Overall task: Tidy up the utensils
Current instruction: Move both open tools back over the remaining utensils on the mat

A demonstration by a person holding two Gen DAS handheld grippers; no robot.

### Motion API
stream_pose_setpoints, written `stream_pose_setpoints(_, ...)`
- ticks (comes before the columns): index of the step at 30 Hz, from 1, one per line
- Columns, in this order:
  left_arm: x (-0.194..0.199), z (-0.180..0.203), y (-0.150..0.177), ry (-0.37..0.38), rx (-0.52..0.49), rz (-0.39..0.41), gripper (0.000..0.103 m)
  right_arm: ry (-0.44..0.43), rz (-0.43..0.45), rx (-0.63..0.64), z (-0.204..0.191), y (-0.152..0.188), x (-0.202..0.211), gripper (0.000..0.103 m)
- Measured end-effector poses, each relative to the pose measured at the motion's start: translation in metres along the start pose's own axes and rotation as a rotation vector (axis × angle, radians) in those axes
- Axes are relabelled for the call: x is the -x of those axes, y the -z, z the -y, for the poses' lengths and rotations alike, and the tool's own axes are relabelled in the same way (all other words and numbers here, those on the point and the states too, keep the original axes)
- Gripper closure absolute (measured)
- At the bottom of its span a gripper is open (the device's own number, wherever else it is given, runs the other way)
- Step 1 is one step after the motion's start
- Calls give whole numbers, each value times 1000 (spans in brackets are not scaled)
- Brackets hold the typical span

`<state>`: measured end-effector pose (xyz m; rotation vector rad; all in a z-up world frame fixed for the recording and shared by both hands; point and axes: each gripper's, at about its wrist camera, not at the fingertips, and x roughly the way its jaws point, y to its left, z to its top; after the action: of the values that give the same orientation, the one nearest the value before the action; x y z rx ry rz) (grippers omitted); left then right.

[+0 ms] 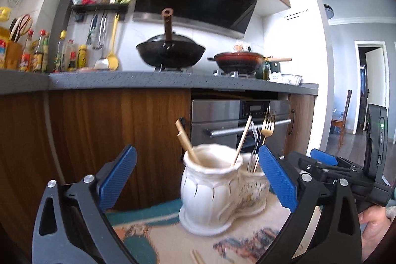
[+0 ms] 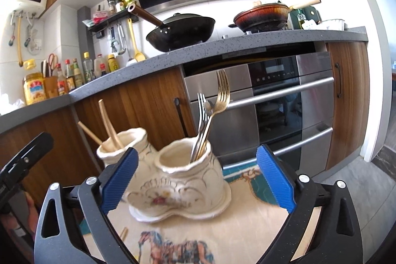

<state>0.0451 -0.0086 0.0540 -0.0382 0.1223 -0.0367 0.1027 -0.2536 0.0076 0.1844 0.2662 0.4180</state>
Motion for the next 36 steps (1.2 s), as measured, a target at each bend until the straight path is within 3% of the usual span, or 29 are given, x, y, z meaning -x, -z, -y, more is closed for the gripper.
stream_pose_setpoints(4, 12, -9, 11, -7, 12, -97, 6, -6, -70, 17, -5, 14, 6, 5)
stream_pose_setpoints(10, 24, -18, 42, -79, -46, -285, 6, -8, -192, 73, -18, 38, 6, 5)
stream_pose_setpoints(15, 18, -24, 75, -79, 5, -467, 6, -23, -278, 98, -24, 53, 7, 5)
stream_pose_setpoints(20, 8, -21, 97, -68, 5, -596, 9, -37, -331, 82, -22, 63, 9, 5)
stream_pose_setpoints(25, -2, -8, 110, 2, -9, -712, 41, -35, -339, 98, -23, 64, 9, 5)
stream_pose_setpoints(29, -6, 6, 117, 32, -46, -768, 54, -47, -350, 92, -23, 65, 7, 5)
stream_pose_setpoints(31, -6, 12, 119, 48, -67, -787, 70, -51, -355, 103, -25, 65, 7, 5)
stream_pose_setpoints(36, -11, 16, 124, 57, -91, -813, 78, -67, -386, 120, -28, 68, 4, 5)
